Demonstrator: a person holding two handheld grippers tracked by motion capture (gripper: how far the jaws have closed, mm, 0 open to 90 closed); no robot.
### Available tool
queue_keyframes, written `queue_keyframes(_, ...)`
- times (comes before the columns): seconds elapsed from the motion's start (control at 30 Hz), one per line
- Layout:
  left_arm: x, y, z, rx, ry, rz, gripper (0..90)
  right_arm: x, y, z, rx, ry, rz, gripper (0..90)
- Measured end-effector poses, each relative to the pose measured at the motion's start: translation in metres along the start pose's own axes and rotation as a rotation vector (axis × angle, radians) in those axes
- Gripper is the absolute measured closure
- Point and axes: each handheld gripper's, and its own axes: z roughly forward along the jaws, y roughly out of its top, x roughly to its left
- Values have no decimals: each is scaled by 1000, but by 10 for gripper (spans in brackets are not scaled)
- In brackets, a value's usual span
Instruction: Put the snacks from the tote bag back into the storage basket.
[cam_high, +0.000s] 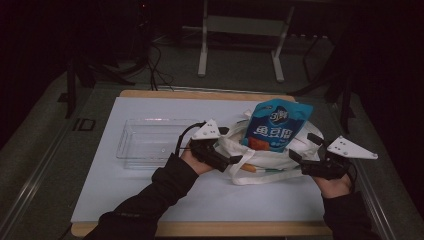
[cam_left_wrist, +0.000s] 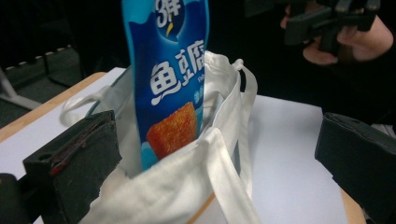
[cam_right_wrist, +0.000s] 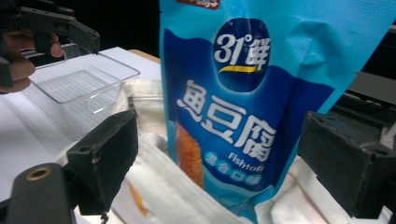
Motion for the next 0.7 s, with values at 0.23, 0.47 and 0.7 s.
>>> queue_keyframes(0.23, 15, 13, 21, -20, -7, 5, 1, -9, 2, 6, -13, 12, -6, 136)
queue_keyframes(0.47, 25, 22, 42, -1, 3, 16, 1, -26, -3, 16, -6, 7, 6, 141)
queue_keyframes(0.7, 38, 23, 58, 10, -13, 17, 48, -45, -6, 26, -2, 45, 36, 143)
